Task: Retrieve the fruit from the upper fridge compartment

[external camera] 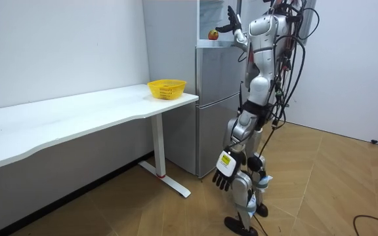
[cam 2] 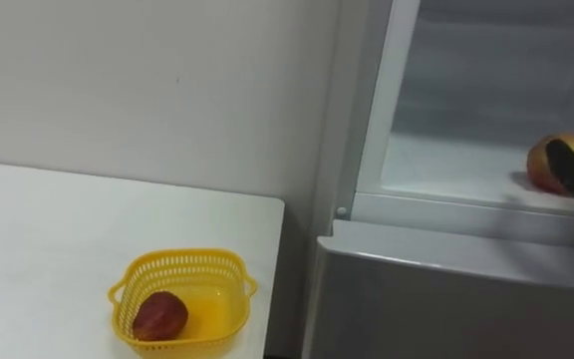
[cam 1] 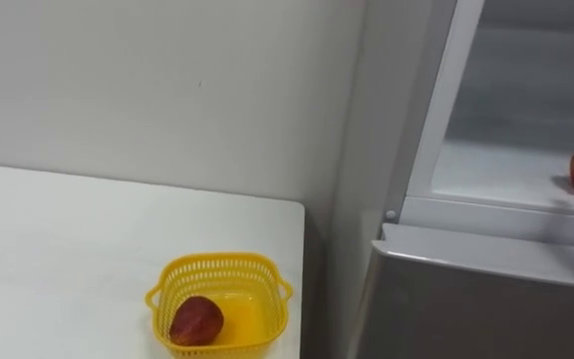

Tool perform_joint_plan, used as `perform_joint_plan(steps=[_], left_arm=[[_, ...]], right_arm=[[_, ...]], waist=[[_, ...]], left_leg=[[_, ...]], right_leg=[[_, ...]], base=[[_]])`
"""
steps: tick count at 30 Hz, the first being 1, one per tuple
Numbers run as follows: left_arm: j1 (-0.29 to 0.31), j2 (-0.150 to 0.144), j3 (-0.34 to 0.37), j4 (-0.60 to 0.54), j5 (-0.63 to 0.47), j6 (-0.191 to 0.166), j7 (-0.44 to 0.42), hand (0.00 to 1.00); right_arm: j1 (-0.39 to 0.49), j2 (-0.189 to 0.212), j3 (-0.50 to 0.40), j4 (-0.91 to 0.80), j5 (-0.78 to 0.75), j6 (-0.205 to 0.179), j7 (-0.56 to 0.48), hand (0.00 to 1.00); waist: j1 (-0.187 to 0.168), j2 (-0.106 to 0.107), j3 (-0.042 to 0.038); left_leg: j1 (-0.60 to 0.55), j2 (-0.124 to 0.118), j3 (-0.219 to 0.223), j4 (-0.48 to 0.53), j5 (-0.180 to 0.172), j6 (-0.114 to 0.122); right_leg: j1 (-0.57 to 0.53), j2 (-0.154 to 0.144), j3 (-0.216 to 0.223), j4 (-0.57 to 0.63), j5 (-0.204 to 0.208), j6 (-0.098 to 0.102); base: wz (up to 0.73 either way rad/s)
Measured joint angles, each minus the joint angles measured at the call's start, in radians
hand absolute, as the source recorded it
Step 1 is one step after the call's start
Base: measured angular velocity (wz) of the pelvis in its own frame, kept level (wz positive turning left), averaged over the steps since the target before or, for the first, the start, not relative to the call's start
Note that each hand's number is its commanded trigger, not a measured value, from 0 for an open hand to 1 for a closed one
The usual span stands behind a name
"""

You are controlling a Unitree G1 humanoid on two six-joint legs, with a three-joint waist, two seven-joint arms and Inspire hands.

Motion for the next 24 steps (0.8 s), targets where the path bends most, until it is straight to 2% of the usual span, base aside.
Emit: perform_joint_plan(steps=[2,6,10,14,18,22,24], left_arm=[[0.0,0.0,0.008,0.0,0.0,0.0,-0.002,0.0],[-0.006,0.004,0.031,-0.007,0.0,0.001,-0.005,0.0],[-0.006,0.013,0.036,-0.007,0.0,0.002,-0.004,0.0],[-0.007,0.013,0.036,-0.007,0.002,0.012,-0.004,0.0],[-0.006,0.013,0.036,-0.013,0.003,0.031,-0.002,0.0],[-0.003,0.013,0.035,-0.027,0.002,0.041,-0.001,0.0],[-0.003,0.014,0.035,-0.029,0.002,0.049,-0.004,0.0]], right_arm=[[-0.005,-0.001,0.0,0.001,0.001,0.004,0.008,0.0],[-0.01,-0.021,0.0,0.005,0.029,0.006,0.022,0.0],[-0.071,-0.041,0.001,0.066,0.046,0.018,0.039,0.0],[-0.085,-0.055,0.002,0.079,0.047,0.028,0.075,0.0],[-0.09,-0.055,0.002,0.082,0.072,0.065,0.106,0.0],[-0.094,-0.057,0.011,0.09,0.088,0.088,0.134,0.0],[-0.11,-0.063,0.037,0.124,0.104,0.096,0.154,0.0]], waist=[[0.003,-0.004,0.001],[0.005,-0.012,-0.003],[0.006,-0.014,-0.0045],[0.01,-0.015,-0.0048],[0.012,-0.019,-0.0058],[0.013,-0.026,-0.0034],[0.011,-0.031,-0.0059]], left_leg=[[-0.003,-0.002,0.0,0.002,0.0,0.0],[-0.016,-0.003,-0.003,0.006,0.0,0.0],[-0.016,-0.003,-0.003,0.011,0.0,0.0],[-0.017,-0.002,-0.003,0.011,0.0,0.0],[-0.021,-0.003,-0.005,0.011,0.0,0.0],[-0.021,-0.005,-0.011,0.012,0.0,0.0],[-0.021,-0.006,-0.012,0.013,0.0,0.0]], right_leg=[[-0.002,-0.001,0.002,-0.002,-0.001,-0.001],[-0.012,-0.002,-0.001,0.001,-0.001,-0.001],[-0.009,-0.002,-0.003,0.002,-0.001,-0.001],[-0.009,-0.002,-0.005,0.001,-0.001,-0.001],[-0.008,-0.003,-0.007,0.001,-0.001,-0.001],[-0.002,-0.006,-0.02,0.0,-0.001,-0.001],[-0.002,-0.007,-0.021,-0.001,-0.001,-0.001]], base=[[0.0],[0.01],[0.01],[0.0],[0.0],[0.07],[0.02]])
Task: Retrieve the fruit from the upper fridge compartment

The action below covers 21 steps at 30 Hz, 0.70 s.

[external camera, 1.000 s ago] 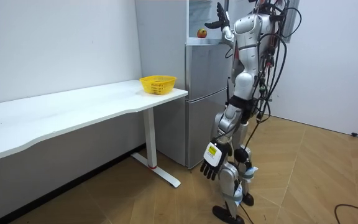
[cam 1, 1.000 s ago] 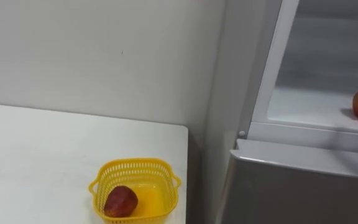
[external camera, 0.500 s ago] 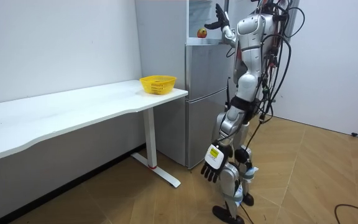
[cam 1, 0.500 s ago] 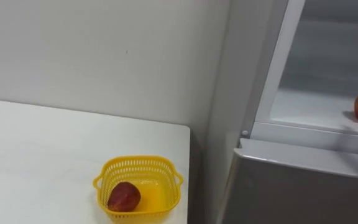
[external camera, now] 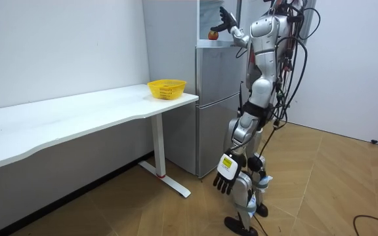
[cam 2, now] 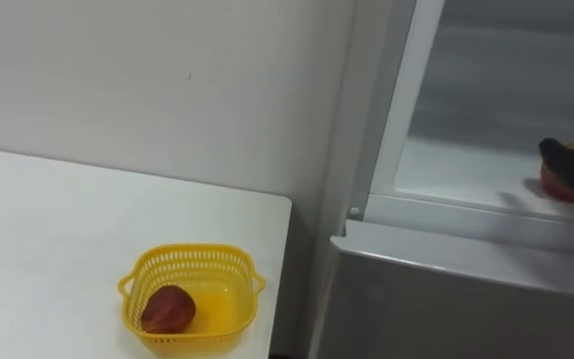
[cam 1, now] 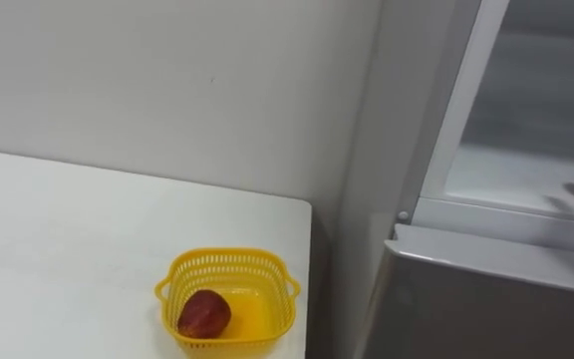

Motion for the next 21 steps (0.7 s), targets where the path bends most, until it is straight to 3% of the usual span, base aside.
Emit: perform_joint_plan(steps=[5,9,14,21], left_arm=[[0.003,0.008,-0.006,-0.005,-0.004,0.012,-0.017,0.0],[0.001,0.019,-0.007,-0.022,-0.003,0.018,-0.016,0.0],[0.008,0.027,-0.008,-0.028,-0.004,0.02,-0.007,0.0],[0.008,0.03,-0.011,-0.028,-0.004,0.02,0.004,0.0]], right_arm=[[-0.063,-0.013,0.053,0.071,0.009,0.032,0.025,0.0],[-0.089,-0.069,0.097,0.155,0.042,0.048,0.042,0.0],[-0.089,-0.112,0.121,0.183,0.043,0.055,0.059,0.0],[-0.089,-0.115,0.123,0.185,0.044,0.057,0.063,0.0]], waist=[[-0.011,-0.004,-0.0023],[-0.009,-0.012,-0.0079],[-0.011,-0.018,-0.0084],[-0.013,-0.032,-0.005]], left_leg=[[-0.002,-0.001,-0.005,0.002,0.0,0.0],[-0.011,-0.003,-0.019,0.004,0.0,0.0],[-0.012,-0.002,-0.02,0.004,0.0,0.0],[-0.013,-0.001,-0.02,0.003,0.0,0.0]], right_leg=[[0.0,0.0,-0.002,0.0,0.0,0.0],[-0.009,-0.001,-0.014,0.001,-0.001,0.001],[-0.007,-0.001,-0.017,0.001,-0.001,0.001],[-0.01,-0.002,-0.022,0.002,-0.001,0.001]], base=[[0.01],[0.09],[0.01],[0.0]])
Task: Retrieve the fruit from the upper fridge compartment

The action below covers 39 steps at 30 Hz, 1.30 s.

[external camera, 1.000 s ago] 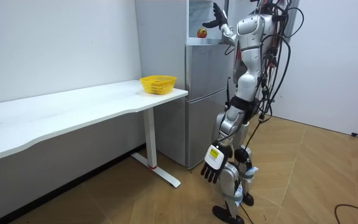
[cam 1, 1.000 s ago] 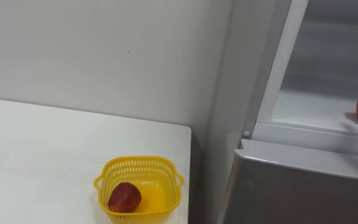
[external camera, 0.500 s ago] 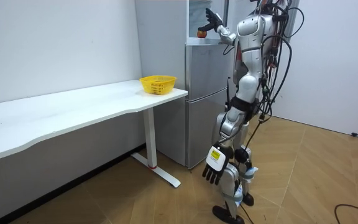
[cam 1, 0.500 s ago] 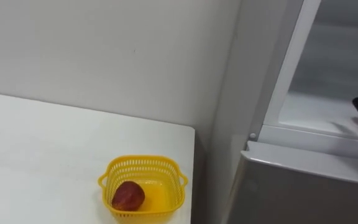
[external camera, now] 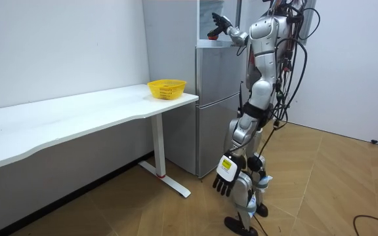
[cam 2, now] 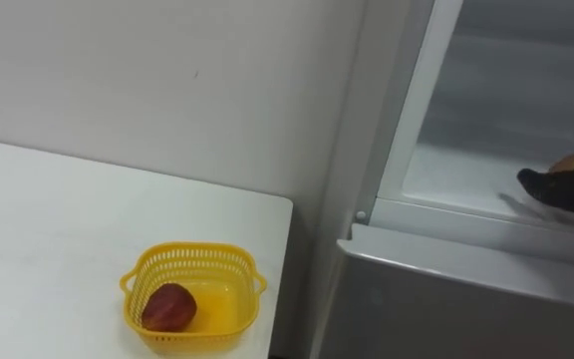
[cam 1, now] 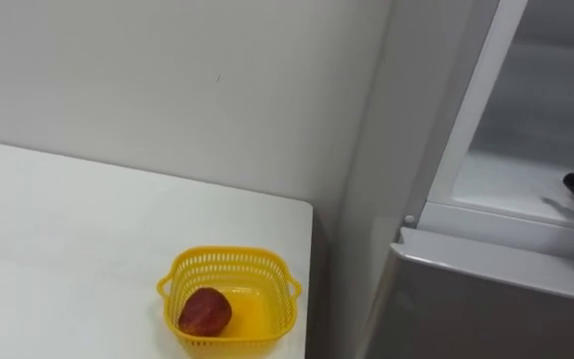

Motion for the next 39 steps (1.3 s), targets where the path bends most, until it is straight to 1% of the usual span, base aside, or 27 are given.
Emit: perform_joint_plan(steps=[6,16,19,22,24,27,30,39], left_arm=[[-0.001,0.001,0.0,0.0,0.0,0.0,0.002,0.0],[-0.001,0.004,-0.008,0.0,-0.001,0.0,0.003,0.0],[0.002,0.003,-0.007,-0.001,-0.001,0.0,0.001,0.0],[0.006,0.002,-0.005,-0.004,0.0,0.0,-0.004,0.0],[0.012,0.002,-0.004,-0.01,0.0,0.0,-0.006,0.0],[0.012,0.002,0.003,-0.015,0.0,0.0,-0.014,0.0],[0.012,0.002,0.005,-0.017,0.0,0.0,-0.023,0.0],[0.012,0.002,0.005,-0.017,0.0,-0.003,-0.03,0.0]], right_arm=[[0.0,0.0,0.0,0.0,0.0,0.0,0.0,0.0],[0.0,0.0,0.0,0.003,0.015,0.0,0.0,0.0],[0.0,0.0,-0.001,0.031,0.016,0.0,0.01,0.0],[0.0,0.0,-0.002,0.04,0.015,0.0,0.022,0.0],[0.0,0.0,-0.004,0.04,0.015,0.0,0.022,0.0],[0.0,0.0,-0.004,0.04,0.016,0.0,0.022,0.0],[0.0,0.0,-0.004,0.04,0.015,0.0,0.022,0.0],[0.0,0.0,-0.004,0.042,0.015,0.0,0.028,0.0]], waist=[[0.001,-0.005,0.0011],[0.0,0.0,0.0002],[-0.001,0.003,0.0001],[-0.006,0.014,0.0011],[-0.011,0.025,-0.0018],[-0.018,0.033,-0.005],[-0.023,0.036,-0.007],[-0.025,0.037,-0.0064]], left_leg=[[-0.003,0.0,-0.001,-0.001,0.0,0.0],[-0.002,0.0,-0.003,-0.004,0.0,0.0],[0.0,0.0,-0.003,-0.003,0.0,0.0],[-0.003,0.0,-0.002,-0.003,0.0,0.0],[-0.003,0.0,-0.002,-0.004,0.0,0.0],[-0.003,0.001,-0.002,-0.004,0.0,0.0],[-0.003,0.001,0.001,-0.004,0.0,0.0],[-0.003,0.001,0.003,-0.005,0.0,0.0]], right_leg=[[-0.003,0.0,-0.003,0.0,0.0,0.0],[0.004,0.0,-0.006,0.001,0.0,0.0],[0.007,0.0,-0.006,0.0,0.0,0.0],[0.003,0.0,-0.006,0.0,0.0,0.0],[0.002,0.0,-0.006,0.001,0.0,0.0],[0.001,0.001,-0.006,0.002,0.0,0.0],[0.001,0.001,-0.003,0.002,0.0,0.0],[0.0,0.001,0.0,0.002,0.0,0.0]], base=[[0.0],[0.0],[0.0],[0.0],[0.0],[0.0],[0.0],[0.0]])
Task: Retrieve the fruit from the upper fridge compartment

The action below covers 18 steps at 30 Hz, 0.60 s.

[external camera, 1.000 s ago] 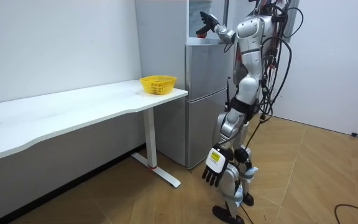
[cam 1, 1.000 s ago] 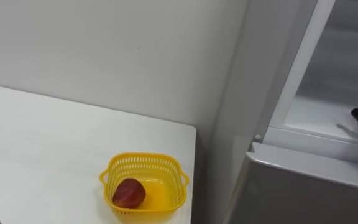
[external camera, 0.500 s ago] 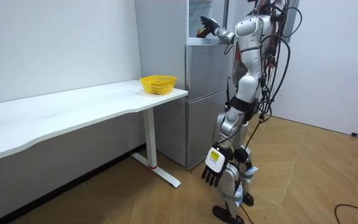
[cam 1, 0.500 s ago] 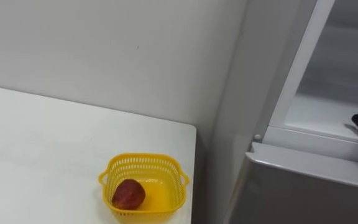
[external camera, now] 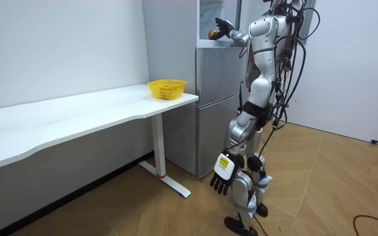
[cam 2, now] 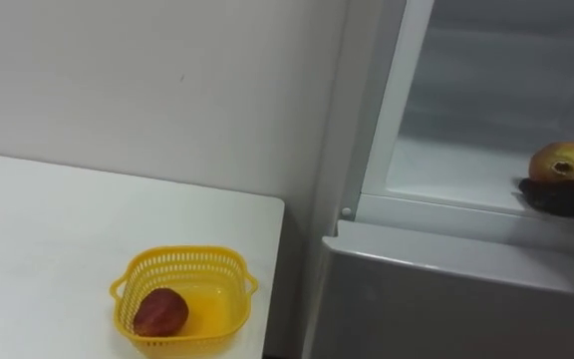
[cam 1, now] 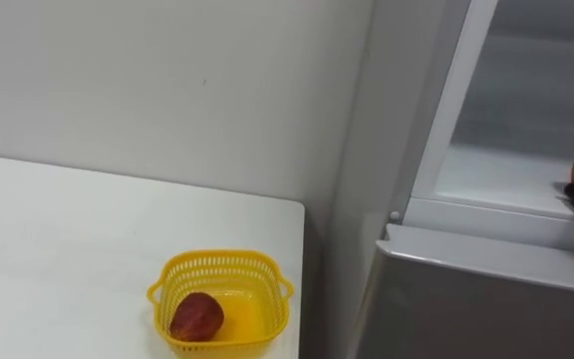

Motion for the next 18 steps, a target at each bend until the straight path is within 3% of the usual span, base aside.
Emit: perform_joint_plan(steps=[7,18], left_arm=[[0.001,0.0,-0.003,-0.001,-0.001,-0.002,-0.002,0.0],[0.0,0.0,-0.002,-0.001,-0.001,0.002,0.008,0.0]], right_arm=[[0.0,0.0,0.003,0.06,0.017,-0.021,0.036,0.0],[0.0,0.0,-0.002,0.143,0.205,-0.03,0.103,0.0]], waist=[[0.007,0.006,0.0054],[0.02,-0.001,0.0101]], left_leg=[[0.003,0.002,0.014,0.001,0.0,0.0],[0.001,0.005,0.016,0.001,0.0,0.0]], right_leg=[[0.003,0.002,0.014,0.001,0.0,-0.001],[0.001,0.004,0.016,0.001,0.002,-0.002]], base=[[-0.04],[-0.01]])
